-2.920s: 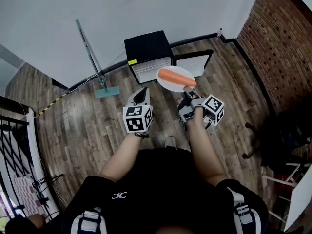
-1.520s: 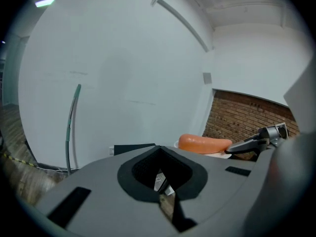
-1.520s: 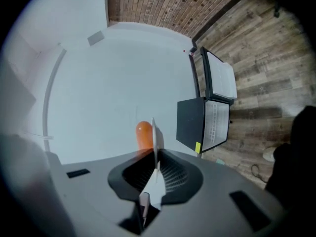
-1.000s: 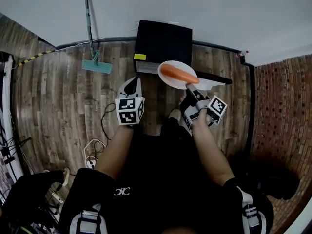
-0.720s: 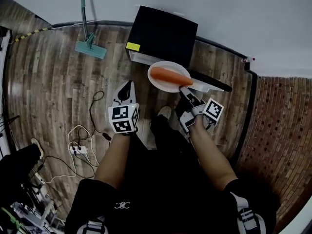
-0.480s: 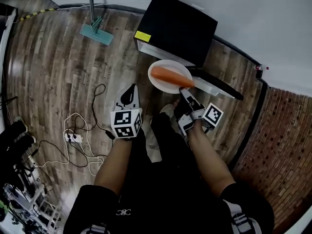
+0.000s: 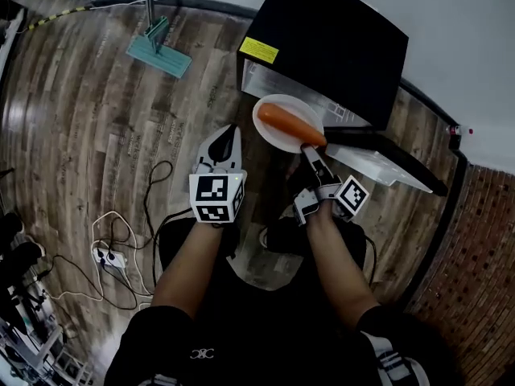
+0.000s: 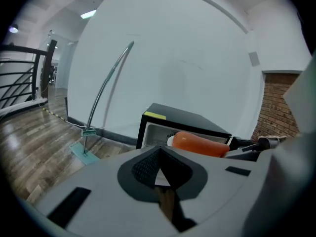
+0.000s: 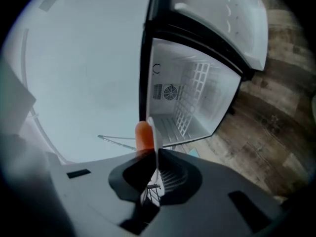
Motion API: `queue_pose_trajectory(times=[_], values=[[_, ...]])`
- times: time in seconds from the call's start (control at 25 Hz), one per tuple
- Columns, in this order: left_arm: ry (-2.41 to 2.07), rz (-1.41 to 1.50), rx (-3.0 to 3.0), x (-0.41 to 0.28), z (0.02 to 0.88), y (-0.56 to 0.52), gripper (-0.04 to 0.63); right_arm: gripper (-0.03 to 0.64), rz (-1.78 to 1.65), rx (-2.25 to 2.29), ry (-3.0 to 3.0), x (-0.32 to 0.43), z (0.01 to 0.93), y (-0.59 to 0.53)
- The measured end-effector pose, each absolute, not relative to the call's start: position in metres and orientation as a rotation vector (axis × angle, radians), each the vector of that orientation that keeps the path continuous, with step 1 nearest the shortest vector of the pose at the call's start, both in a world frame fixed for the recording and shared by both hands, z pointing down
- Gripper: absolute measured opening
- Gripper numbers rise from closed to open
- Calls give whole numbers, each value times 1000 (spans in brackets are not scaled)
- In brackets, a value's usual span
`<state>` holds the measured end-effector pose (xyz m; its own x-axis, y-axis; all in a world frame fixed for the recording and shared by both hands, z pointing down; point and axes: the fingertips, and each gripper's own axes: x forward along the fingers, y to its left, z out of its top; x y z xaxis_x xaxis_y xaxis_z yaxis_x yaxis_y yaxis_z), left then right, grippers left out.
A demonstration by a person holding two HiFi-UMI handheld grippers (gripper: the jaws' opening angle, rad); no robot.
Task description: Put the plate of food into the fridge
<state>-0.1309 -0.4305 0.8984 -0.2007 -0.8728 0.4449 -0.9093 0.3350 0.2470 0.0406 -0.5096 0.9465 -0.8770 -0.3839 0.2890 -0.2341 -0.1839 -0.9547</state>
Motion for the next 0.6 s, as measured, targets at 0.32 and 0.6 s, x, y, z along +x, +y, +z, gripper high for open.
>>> queue_pose_trajectory(times=[0.32,0.6], values=[[-2132,19,1740,-154,996,-485,-3,29,-1981,-771,1895,8,1044,-577],[-2108,18,1789,-154,1012,-497,-3,30,-1922,-910,1749,-35,1078,-619]])
